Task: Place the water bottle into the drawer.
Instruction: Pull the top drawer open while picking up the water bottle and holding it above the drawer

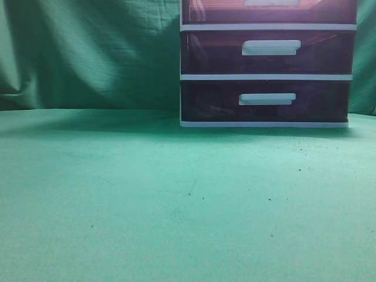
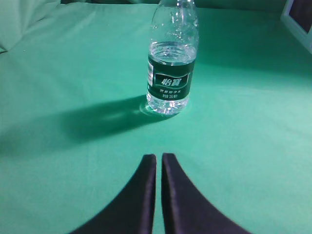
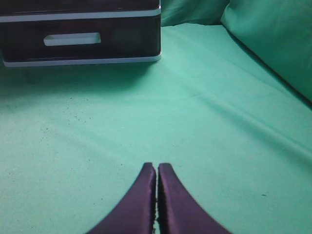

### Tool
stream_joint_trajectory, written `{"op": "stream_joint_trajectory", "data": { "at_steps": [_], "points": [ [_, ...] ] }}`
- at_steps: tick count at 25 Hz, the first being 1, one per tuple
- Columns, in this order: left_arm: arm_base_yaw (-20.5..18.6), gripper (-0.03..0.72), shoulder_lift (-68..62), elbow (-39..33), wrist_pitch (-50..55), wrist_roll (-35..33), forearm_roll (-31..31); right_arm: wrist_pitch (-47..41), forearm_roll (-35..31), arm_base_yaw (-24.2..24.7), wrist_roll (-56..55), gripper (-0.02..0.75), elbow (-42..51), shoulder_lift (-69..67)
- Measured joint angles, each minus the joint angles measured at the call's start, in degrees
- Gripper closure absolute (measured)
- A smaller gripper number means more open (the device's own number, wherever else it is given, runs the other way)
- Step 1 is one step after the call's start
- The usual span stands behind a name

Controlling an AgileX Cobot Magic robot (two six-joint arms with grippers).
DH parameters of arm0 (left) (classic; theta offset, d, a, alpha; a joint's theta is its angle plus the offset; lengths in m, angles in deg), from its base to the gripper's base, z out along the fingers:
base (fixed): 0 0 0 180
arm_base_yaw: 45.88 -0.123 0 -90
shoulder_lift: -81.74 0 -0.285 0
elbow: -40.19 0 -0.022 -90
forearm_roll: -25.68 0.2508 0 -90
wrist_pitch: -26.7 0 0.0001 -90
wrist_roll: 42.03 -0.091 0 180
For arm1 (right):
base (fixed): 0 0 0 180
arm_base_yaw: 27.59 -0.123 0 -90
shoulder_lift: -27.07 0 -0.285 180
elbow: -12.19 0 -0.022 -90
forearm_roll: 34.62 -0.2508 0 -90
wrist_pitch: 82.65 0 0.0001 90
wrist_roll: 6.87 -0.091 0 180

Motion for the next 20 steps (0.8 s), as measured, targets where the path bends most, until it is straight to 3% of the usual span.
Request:
{"op": "stream_joint_trajectory", "data": {
  "at_steps": [20],
  "points": [
    [0.0,0.688,0.0,0.0,0.0,0.0,0.0,0.0,0.0,0.0,0.0,0.738,0.0,0.0]
  ]
}}
